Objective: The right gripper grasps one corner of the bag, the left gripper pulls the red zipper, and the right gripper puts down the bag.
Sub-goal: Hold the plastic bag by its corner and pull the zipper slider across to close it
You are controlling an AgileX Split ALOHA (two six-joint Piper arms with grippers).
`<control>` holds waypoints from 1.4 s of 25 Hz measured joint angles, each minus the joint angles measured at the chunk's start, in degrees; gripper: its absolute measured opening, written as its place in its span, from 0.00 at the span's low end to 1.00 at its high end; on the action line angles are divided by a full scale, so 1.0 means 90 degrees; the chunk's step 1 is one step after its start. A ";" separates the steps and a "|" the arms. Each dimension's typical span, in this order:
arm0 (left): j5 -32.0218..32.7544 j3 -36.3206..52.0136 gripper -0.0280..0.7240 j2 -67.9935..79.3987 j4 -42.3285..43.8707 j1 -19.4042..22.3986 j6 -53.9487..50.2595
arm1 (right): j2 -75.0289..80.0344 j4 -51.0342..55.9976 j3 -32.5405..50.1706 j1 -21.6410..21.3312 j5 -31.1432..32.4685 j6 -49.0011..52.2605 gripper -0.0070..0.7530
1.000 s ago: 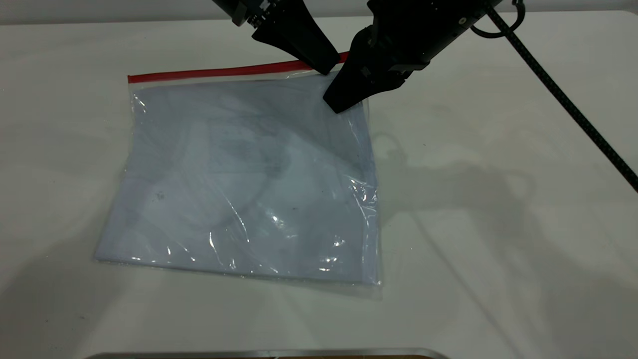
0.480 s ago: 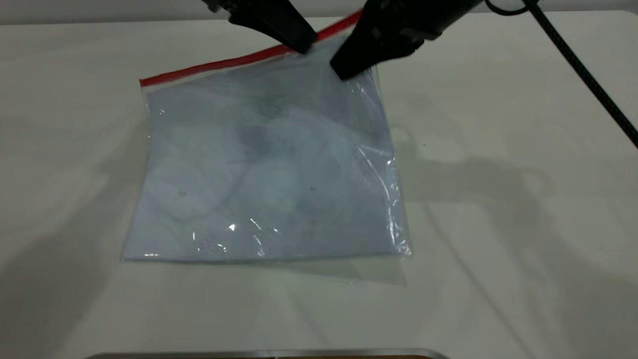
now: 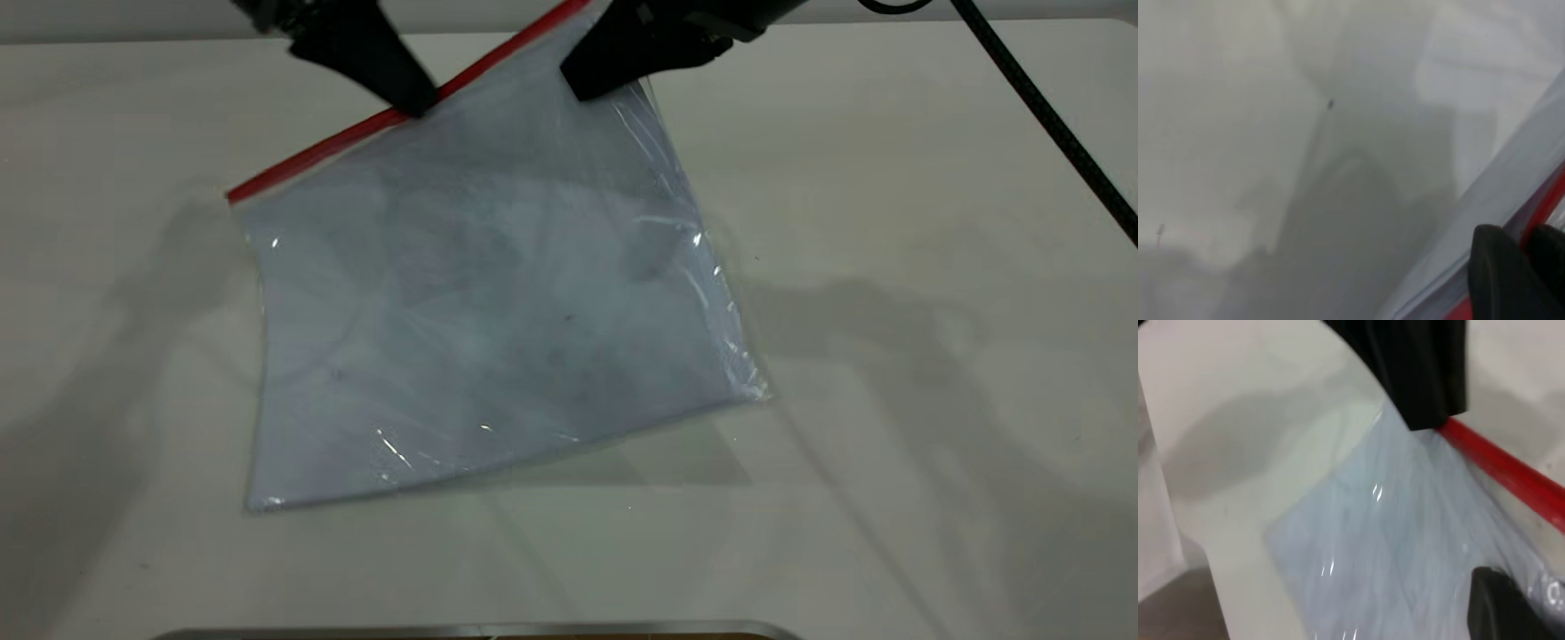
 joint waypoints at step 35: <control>-0.0274 -0.0001 0.24 0.0000 0.2238 0.1484 -0.1051 | -0.0100 0.2083 0.0020 -0.0325 -0.0384 -0.0932 0.05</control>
